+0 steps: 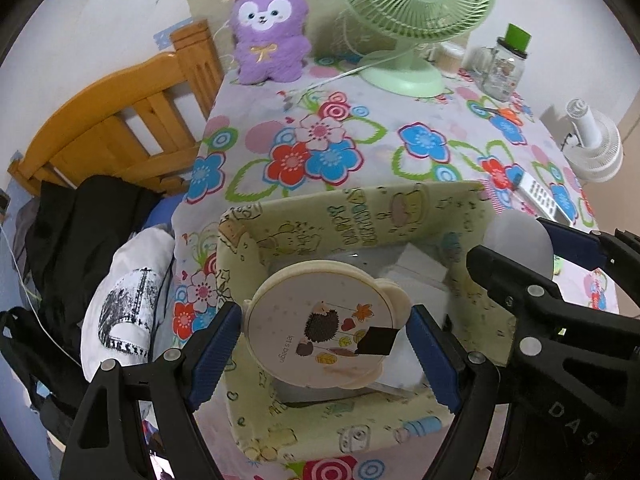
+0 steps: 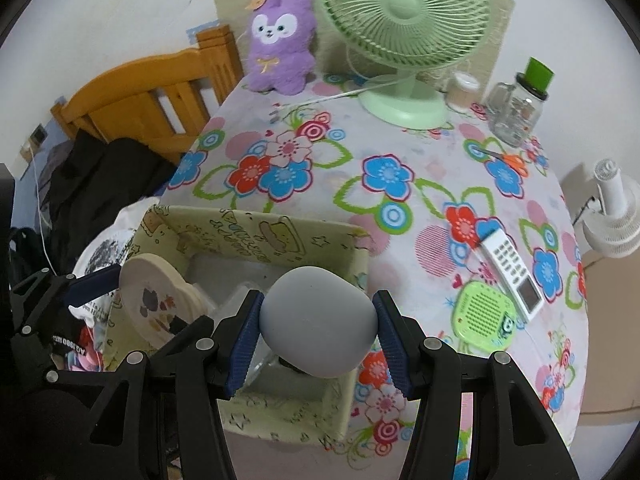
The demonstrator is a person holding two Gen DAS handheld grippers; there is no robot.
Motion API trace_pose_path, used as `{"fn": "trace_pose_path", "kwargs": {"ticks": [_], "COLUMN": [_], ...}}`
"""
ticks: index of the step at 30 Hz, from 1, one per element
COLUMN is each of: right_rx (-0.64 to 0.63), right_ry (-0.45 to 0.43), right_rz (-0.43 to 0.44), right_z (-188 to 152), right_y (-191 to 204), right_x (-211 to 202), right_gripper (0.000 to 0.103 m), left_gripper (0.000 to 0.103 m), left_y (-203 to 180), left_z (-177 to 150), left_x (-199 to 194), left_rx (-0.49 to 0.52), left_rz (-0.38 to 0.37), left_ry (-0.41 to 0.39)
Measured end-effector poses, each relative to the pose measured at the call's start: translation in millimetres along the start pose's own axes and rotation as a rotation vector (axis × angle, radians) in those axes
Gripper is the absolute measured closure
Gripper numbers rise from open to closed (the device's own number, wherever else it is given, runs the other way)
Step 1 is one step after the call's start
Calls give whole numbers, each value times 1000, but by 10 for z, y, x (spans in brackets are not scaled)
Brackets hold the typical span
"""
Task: Organize rigid objects
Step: 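Lower the coaster into the box with the left tool while the right tool lowers the egg object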
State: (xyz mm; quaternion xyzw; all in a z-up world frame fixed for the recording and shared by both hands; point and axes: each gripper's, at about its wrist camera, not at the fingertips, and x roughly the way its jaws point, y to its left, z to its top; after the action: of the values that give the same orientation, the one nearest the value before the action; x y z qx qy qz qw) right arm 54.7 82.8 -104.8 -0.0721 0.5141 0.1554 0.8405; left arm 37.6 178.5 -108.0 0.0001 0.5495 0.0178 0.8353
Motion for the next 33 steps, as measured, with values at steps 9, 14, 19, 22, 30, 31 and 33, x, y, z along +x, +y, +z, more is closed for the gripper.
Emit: {"fn": "trace_pose_path", "kwargs": {"ticks": [9,14,19,22,30,31,33], "right_rx": [-6,22,49,43,52,52,56], "right_ry": [33,56,70,64,64,64,65], "right_rz": [24,38,43,35,53,54,61], "right_z": [117,142,155,165,166,165,154], "right_y": [85,88,49,49,31,29,18], "right_x": [265,371,455,468,428,417,383], "right_gripper": [44,44,44,40,32,32,32], "left_gripper": [18,18,17,17,5,4,4], "left_y": [39,37,7,-16,-34,-42,-57], "left_z": [65,109,148,160,169,168,167], "left_x": [163,262,314,337,325,318,294], "left_rx": [9,24,48,59,61,62,65], "left_rz": [13,12,18,14,-8,-11,-16], "left_ry": [2,16,19,22,26,27,26]}}
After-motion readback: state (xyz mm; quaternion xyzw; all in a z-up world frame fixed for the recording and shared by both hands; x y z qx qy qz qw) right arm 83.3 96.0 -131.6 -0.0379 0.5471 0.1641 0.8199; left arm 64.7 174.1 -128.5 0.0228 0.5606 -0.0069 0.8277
